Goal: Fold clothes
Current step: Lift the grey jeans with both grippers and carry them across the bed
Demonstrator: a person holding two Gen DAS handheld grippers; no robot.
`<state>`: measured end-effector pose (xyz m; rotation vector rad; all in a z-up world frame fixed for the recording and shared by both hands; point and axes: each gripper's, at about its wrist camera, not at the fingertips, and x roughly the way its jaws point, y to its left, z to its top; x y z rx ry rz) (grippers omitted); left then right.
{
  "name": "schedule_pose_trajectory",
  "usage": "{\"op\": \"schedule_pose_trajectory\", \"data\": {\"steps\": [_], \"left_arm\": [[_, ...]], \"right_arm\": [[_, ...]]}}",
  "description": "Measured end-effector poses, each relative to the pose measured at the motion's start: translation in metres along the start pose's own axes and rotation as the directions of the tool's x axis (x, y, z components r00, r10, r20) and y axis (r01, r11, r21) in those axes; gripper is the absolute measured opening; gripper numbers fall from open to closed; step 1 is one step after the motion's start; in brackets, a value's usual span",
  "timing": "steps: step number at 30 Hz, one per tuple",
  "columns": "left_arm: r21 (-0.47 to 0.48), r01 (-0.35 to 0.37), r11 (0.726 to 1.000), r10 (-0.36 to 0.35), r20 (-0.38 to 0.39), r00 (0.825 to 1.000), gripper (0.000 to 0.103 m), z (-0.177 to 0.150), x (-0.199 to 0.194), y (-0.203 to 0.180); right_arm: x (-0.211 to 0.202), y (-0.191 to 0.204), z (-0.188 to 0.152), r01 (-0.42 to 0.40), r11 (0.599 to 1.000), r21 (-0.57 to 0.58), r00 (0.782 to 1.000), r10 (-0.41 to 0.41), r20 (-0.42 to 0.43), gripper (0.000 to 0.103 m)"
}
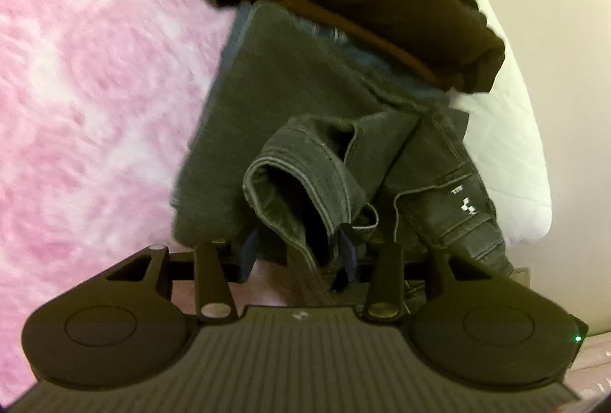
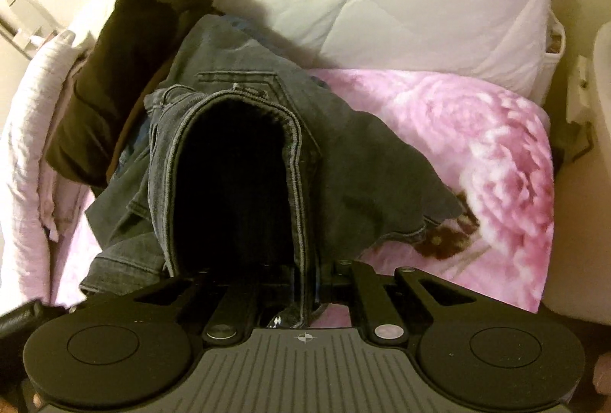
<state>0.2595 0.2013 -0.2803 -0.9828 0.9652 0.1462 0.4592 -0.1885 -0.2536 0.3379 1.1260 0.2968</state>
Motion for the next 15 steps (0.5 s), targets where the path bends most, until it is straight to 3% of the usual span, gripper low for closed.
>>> {"op": "schedule_pose_trajectory", "data": {"steps": [3, 4, 5, 8, 11, 15], "left_arm": [[0.007, 0.020, 1.000, -0.020, -0.018, 1.000, 0.031, -0.006, 0.018, -0.006], [0.018, 0.017, 1.000, -0.017, 0.001, 1.000, 0.014, -0.008, 0.017, -0.009], [0.030, 0.013, 0.999, -0.014, 0.024, 1.000, 0.006, -0.011, 0.015, -0.013], [0.058, 0.030, 0.998, -0.037, 0.113, 0.993, 0.005, -0.018, -0.006, -0.026], [0.092, 0.073, 0.993, -0.093, 0.227, 0.969, 0.005, -0.023, -0.051, -0.045], [0.159, 0.100, 0.982, -0.154, 0.375, 0.914, 0.005, -0.027, -0.130, -0.076]], "right_arm": [[0.004, -0.004, 0.000, -0.020, 1.000, 0.010, 1.000, 0.020, -0.022, 0.007], [0.004, -0.006, -0.001, -0.038, 0.999, 0.021, 0.999, 0.038, -0.022, 0.007], [0.002, -0.008, -0.001, -0.065, 0.997, 0.029, 0.998, 0.066, -0.021, 0.006], [-0.014, -0.010, 0.000, -0.193, 0.980, 0.056, 0.981, 0.193, 0.014, 0.005], [-0.043, -0.003, 0.007, -0.339, 0.938, 0.077, 0.939, 0.333, 0.081, 0.005], [-0.090, 0.032, 0.026, -0.509, 0.860, 0.028, 0.850, 0.497, 0.175, 0.005]]}}
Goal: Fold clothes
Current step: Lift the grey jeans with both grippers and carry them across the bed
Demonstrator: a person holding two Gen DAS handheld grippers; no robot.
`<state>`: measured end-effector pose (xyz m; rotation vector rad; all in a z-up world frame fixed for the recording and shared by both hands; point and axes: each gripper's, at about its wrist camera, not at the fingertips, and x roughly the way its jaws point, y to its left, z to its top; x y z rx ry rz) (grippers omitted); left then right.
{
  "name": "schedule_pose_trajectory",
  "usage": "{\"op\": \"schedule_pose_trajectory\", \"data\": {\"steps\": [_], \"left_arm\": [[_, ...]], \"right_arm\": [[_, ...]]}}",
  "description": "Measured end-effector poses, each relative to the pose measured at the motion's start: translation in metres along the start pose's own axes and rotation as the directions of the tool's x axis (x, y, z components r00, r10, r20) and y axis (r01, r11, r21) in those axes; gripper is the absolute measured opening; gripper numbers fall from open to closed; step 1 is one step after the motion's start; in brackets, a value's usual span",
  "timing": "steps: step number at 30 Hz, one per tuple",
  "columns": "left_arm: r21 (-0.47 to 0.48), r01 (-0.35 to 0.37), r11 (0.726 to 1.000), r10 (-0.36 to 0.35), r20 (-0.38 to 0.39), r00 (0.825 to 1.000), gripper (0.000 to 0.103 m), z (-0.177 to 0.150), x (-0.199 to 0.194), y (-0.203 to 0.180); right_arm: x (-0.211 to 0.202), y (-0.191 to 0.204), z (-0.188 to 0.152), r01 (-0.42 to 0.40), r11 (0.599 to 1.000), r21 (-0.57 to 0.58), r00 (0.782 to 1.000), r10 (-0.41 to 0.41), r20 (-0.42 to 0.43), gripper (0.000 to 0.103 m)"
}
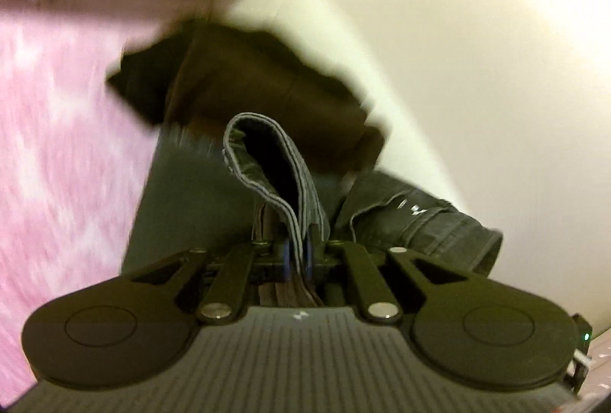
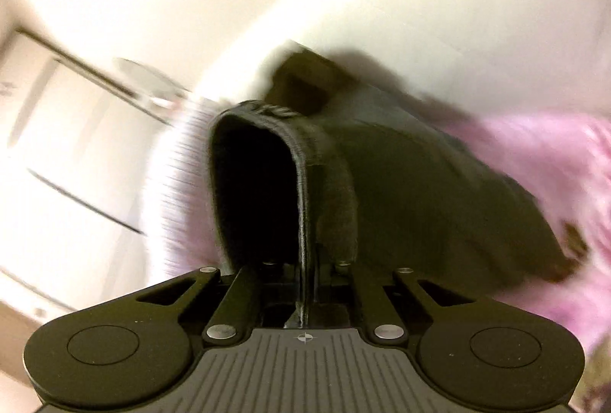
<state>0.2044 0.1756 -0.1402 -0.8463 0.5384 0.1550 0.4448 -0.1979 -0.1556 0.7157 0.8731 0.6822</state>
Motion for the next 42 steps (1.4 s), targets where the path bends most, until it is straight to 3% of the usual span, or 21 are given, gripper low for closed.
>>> {"op": "schedule_pose_trajectory", "data": {"steps": [3, 6, 8, 11, 14, 18, 20, 23, 24, 25, 26, 27, 28, 30, 32, 33, 35, 36, 38, 40, 42], "left_arm": [[0.030, -0.009, 1.000, 0.006, 0.115, 0.993, 0.005, 0.026, -0.062, -0.025], [0.041, -0.052, 0.998, 0.040, 0.248, 0.968, 0.005, 0.050, -0.140, -0.039], [0.026, -0.088, 0.996, 0.074, 0.346, 0.935, 0.005, 0.062, -0.200, -0.043], [0.022, -0.155, 0.988, 0.126, 0.476, 0.870, 0.005, 0.077, -0.291, -0.050], [0.044, -0.244, 0.969, 0.171, 0.596, 0.785, 0.005, 0.087, -0.386, -0.070], [0.111, -0.390, 0.914, 0.170, 0.769, 0.617, 0.005, 0.090, -0.495, -0.122], [0.133, -0.414, 0.900, 0.138, 0.816, 0.562, 0.005, 0.089, -0.541, -0.144], [0.128, -0.504, 0.854, 0.137, 0.879, 0.456, 0.004, 0.076, -0.596, -0.171], [0.129, -0.515, 0.847, 0.126, 0.894, 0.431, 0.004, 0.071, -0.613, -0.176], [0.131, -0.510, 0.850, 0.110, 0.902, 0.416, 0.004, 0.068, -0.626, -0.180], [0.136, -0.508, 0.851, 0.101, 0.906, 0.411, 0.004, 0.064, -0.637, -0.181], [0.142, -0.503, 0.853, 0.095, 0.904, 0.416, 0.004, 0.061, -0.644, -0.181], [0.134, -0.506, 0.852, 0.109, 0.900, 0.422, 0.005, 0.057, -0.646, -0.177], [0.078, -0.525, 0.847, 0.204, 0.865, 0.458, 0.005, 0.048, -0.632, -0.154], [-0.028, -0.538, 0.842, 0.366, 0.763, 0.533, 0.006, 0.025, -0.604, -0.107], [-0.082, -0.549, 0.832, 0.445, 0.691, 0.570, 0.007, 0.012, -0.590, -0.081], [-0.188, -0.579, 0.793, 0.582, 0.513, 0.631, 0.008, -0.017, -0.559, -0.030], [-0.243, -0.597, 0.765, 0.640, 0.398, 0.658, 0.006, -0.038, -0.540, -0.002], [-0.300, -0.645, 0.703, 0.706, 0.189, 0.682, 0.005, -0.084, -0.506, 0.038], [-0.304, -0.696, 0.650, 0.736, 0.027, 0.676, 0.005, -0.124, -0.482, 0.055], [-0.291, -0.729, 0.620, 0.745, -0.073, 0.663, 0.006, -0.153, -0.463, 0.055]], "right_arm": [[-0.006, 0.060, 0.008, -0.151, 0.986, -0.069, 0.988, 0.152, 0.016, 0.005], [-0.010, 0.127, 0.004, -0.281, 0.949, -0.145, 0.958, 0.286, 0.011, 0.005], [-0.010, 0.171, -0.005, -0.363, 0.915, -0.177, 0.930, 0.367, -0.011, 0.005], [-0.014, 0.245, -0.030, -0.494, 0.837, -0.236, 0.867, 0.495, -0.057, 0.005], [-0.023, 0.325, -0.064, -0.624, 0.728, -0.284, 0.776, 0.619, -0.120, 0.005], [-0.050, 0.428, -0.113, -0.773, 0.552, -0.313, 0.619, 0.766, -0.176, 0.006], [-0.067, 0.472, -0.137, -0.818, 0.485, -0.309, 0.551, 0.814, -0.183, 0.007], [-0.088, 0.526, -0.172, -0.874, 0.384, -0.296, 0.449, 0.872, -0.196, 0.007], [-0.094, 0.542, -0.182, -0.890, 0.353, -0.290, 0.416, 0.887, -0.198, 0.007], [-0.100, 0.557, -0.190, -0.900, 0.327, -0.288, 0.390, 0.900, -0.196, 0.007], [-0.105, 0.572, -0.198, -0.904, 0.305, -0.299, 0.370, 0.908, -0.195, 0.007], [-0.111, 0.586, -0.205, -0.900, 0.293, -0.322, 0.366, 0.910, -0.193, 0.007], [-0.116, 0.597, -0.214, -0.882, 0.307, -0.357, 0.391, 0.901, -0.190, 0.007], [-0.113, 0.610, -0.235, -0.820, 0.378, -0.431, 0.498, 0.841, -0.211, 0.008], [-0.091, 0.611, -0.263, -0.740, 0.465, -0.485, 0.642, 0.705, -0.302, 0.011], [-0.067, 0.604, -0.280, -0.708, 0.516, -0.482, 0.699, 0.607, -0.378, 0.013], [-0.018, 0.567, -0.310, -0.620, 0.643, -0.450, 0.764, 0.361, -0.535, 0.022], [0.007, 0.541, -0.328, -0.557, 0.699, -0.449, 0.761, 0.212, -0.614, 0.029], [0.042, 0.483, -0.360, -0.449, 0.775, -0.445, 0.692, -0.014, -0.722, 0.029], [0.055, 0.423, -0.378, -0.369, 0.824, -0.430, 0.622, -0.125, -0.773, 0.029], [0.052, 0.383, -0.382, -0.338, 0.817, -0.468, 0.582, -0.209, -0.786, 0.029]]}}
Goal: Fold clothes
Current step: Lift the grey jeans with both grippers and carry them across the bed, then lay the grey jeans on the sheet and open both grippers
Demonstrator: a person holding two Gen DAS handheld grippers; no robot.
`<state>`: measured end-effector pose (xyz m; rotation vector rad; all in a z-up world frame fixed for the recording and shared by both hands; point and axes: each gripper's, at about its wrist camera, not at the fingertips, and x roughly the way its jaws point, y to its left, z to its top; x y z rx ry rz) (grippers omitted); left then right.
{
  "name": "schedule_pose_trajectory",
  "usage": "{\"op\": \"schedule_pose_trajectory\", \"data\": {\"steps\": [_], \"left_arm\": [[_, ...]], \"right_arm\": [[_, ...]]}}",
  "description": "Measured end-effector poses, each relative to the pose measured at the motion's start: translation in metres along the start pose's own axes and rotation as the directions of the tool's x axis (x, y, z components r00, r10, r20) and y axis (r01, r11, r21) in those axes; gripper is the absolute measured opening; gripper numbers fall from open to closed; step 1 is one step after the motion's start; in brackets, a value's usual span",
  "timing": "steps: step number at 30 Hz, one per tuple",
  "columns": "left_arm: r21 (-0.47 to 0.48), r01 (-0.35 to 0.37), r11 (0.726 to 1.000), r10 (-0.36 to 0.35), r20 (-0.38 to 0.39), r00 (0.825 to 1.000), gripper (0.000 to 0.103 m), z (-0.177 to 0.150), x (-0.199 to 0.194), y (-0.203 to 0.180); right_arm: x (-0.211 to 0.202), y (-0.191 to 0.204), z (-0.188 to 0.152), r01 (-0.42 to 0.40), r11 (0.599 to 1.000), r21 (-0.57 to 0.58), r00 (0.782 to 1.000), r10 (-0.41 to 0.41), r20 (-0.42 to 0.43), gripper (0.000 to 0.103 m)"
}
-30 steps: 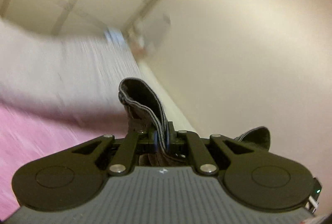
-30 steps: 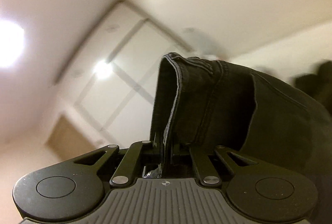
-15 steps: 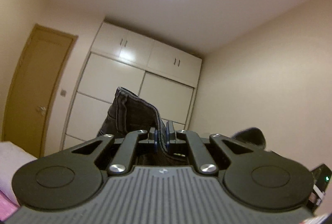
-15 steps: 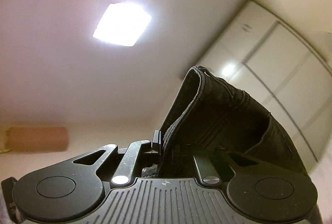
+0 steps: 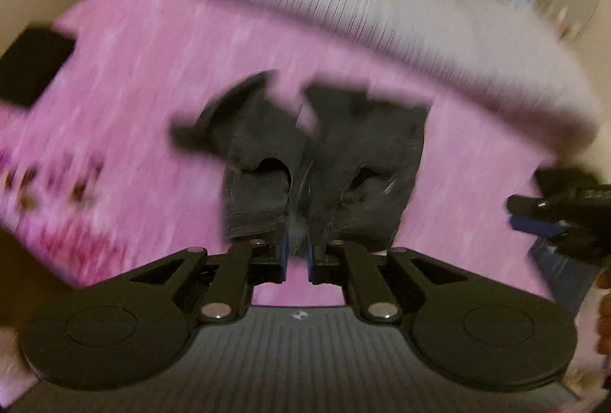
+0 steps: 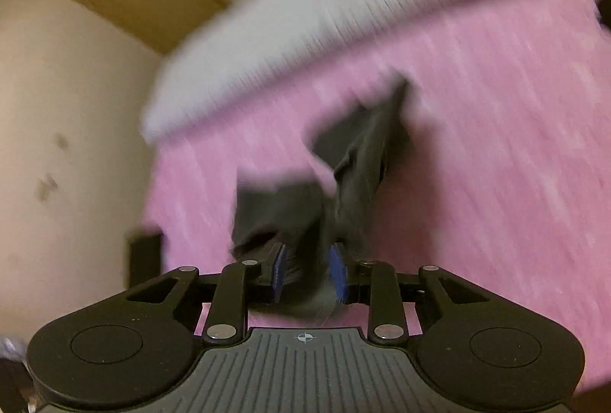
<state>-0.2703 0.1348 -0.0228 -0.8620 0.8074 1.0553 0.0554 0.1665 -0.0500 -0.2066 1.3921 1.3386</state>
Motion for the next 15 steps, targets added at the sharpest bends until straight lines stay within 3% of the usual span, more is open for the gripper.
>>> {"op": "schedule_pose_trajectory", "data": {"steps": [4, 9, 15], "left_arm": [[0.062, -0.015, 0.998, 0.019, -0.070, 0.997, 0.008, -0.033, 0.017, -0.036], [0.113, -0.037, 0.993, 0.042, -0.042, 0.998, 0.017, -0.056, 0.016, -0.073], [0.110, -0.054, 0.993, 0.060, -0.056, 0.997, 0.017, -0.096, 0.004, -0.082]], "right_arm": [[-0.008, -0.037, -0.051, 0.048, 0.997, -0.059, 0.996, -0.052, -0.068, 0.029], [-0.024, -0.035, -0.103, 0.110, 0.967, -0.228, 0.992, -0.120, -0.031, 0.030], [-0.043, -0.047, -0.172, 0.150, 0.929, -0.338, 0.986, -0.166, -0.019, 0.030]]}}
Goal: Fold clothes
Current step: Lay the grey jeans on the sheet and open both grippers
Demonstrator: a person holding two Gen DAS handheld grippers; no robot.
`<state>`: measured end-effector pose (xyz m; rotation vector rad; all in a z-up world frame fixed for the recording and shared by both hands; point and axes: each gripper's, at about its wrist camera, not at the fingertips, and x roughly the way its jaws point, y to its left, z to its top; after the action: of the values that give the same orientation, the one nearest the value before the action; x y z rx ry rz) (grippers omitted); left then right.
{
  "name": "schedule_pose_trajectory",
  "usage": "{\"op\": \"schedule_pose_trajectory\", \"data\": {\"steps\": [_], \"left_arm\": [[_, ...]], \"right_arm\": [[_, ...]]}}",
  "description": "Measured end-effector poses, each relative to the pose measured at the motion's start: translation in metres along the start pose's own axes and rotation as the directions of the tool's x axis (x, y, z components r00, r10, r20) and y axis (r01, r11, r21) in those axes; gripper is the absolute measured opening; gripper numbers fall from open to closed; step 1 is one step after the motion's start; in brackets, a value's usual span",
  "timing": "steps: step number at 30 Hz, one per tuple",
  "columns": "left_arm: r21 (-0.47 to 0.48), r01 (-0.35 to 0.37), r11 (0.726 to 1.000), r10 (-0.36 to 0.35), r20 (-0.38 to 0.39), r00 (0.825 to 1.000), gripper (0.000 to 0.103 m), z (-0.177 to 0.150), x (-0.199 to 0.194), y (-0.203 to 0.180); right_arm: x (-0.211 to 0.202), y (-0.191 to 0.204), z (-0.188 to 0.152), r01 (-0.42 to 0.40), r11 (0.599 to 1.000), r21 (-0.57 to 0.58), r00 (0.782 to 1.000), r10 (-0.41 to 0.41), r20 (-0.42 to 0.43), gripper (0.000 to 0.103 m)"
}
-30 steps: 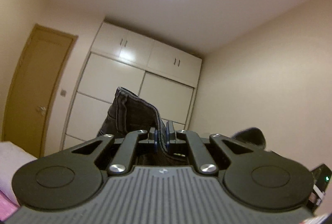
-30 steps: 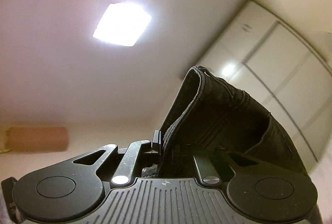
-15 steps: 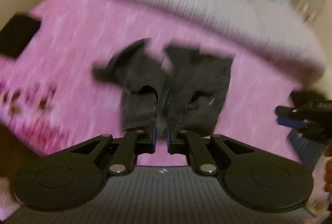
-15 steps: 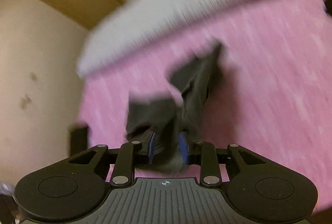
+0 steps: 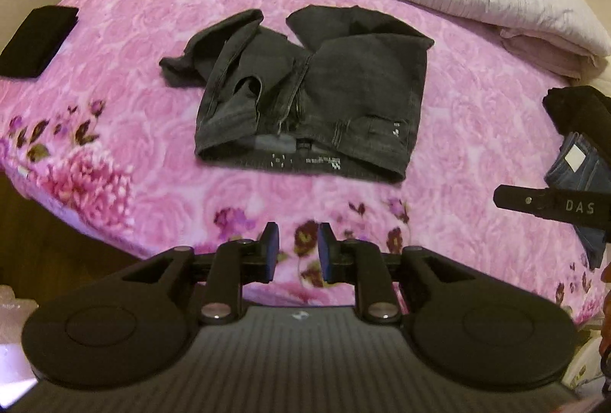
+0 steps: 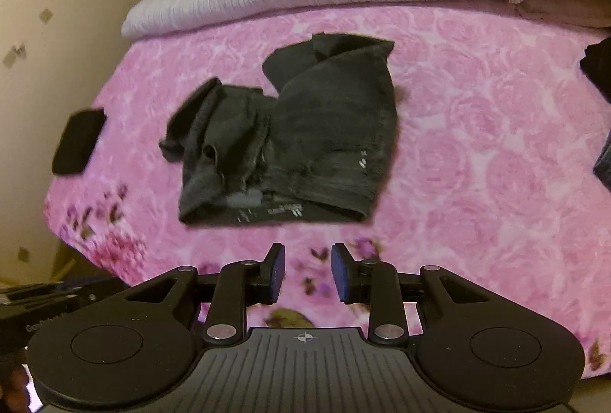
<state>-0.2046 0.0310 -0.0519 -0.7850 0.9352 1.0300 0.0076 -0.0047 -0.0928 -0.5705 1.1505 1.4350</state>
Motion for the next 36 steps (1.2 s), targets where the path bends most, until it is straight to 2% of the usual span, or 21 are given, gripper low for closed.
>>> {"op": "schedule_pose_trajectory", "data": {"steps": [2, 9, 21, 27, 36], "left_arm": [[0.008, -0.002, 1.000, 0.002, 0.006, 1.000, 0.017, -0.004, -0.007, -0.001], [0.086, 0.022, 0.996, -0.026, 0.052, 0.998, 0.017, -0.005, -0.026, 0.006], [0.278, 0.109, 0.954, -0.116, 0.009, 0.993, 0.018, -0.014, -0.027, 0.068], [0.305, 0.138, 0.942, -0.144, -0.002, 0.990, 0.019, -0.012, -0.028, 0.090], [0.261, 0.162, 0.952, -0.160, -0.026, 0.987, 0.019, -0.003, -0.013, 0.099]], "right_arm": [[-0.008, 0.005, -0.012, -0.008, 1.000, -0.010, 1.000, 0.008, -0.001, 0.030], [-0.034, 0.024, -0.023, 0.022, 0.999, -0.024, 0.997, -0.020, 0.071, 0.030], [-0.030, 0.084, -0.074, 0.110, 0.984, 0.143, 0.987, -0.125, 0.099, 0.030], [-0.022, 0.112, -0.091, 0.132, 0.977, 0.170, 0.986, -0.147, 0.079, 0.030], [-0.014, 0.118, -0.078, 0.171, 0.976, 0.134, 0.980, -0.183, 0.082, 0.031]]}}
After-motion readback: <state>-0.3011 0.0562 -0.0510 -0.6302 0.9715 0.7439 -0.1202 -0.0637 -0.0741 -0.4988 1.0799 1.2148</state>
